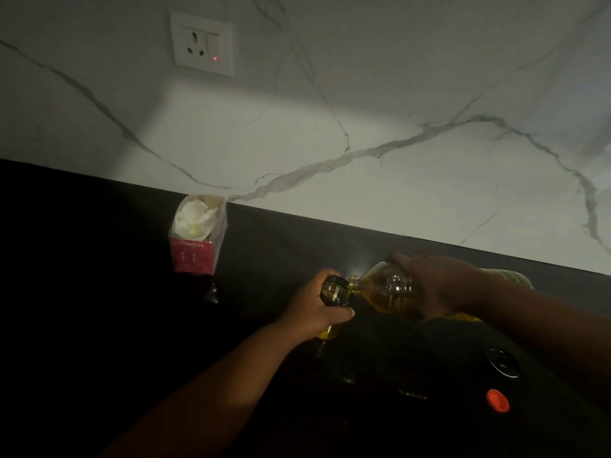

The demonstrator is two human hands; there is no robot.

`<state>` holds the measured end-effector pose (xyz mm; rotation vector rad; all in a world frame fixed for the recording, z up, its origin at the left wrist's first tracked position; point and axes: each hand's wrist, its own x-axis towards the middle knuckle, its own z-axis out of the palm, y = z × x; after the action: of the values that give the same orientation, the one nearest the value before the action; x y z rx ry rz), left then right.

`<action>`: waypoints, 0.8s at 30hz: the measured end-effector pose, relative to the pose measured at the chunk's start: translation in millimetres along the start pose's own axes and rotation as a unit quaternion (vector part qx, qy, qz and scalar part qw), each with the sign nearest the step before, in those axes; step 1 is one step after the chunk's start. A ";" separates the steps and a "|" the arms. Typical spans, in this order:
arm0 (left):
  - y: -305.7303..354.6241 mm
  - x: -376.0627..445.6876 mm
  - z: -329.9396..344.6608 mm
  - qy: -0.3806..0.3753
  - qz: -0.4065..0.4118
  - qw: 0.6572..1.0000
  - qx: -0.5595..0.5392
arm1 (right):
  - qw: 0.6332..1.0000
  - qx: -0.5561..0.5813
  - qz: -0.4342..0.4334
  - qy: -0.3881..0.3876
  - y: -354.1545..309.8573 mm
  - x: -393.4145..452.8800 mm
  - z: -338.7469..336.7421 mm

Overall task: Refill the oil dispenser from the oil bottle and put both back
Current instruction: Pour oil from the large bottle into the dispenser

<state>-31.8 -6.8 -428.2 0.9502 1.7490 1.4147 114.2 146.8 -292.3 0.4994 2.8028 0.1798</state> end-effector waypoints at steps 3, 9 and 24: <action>0.4 -0.1 0.0 -0.001 0.000 1.000 0.001 | 1.000 0.000 0.000 0.002 -0.3 0.1 0.3; 1.1 -1.0 -0.2 0.002 0.004 1.000 0.003 | 1.000 0.002 -0.004 -0.006 1.3 1.2 1.2; 3.1 -2.4 -0.1 0.006 0.005 1.000 0.006 | 1.000 0.004 -0.013 0.004 3.9 3.1 3.5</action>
<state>-30.4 -8.4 -425.0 0.9602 1.7665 1.4211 113.8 151.8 -295.8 0.4636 2.8184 0.1663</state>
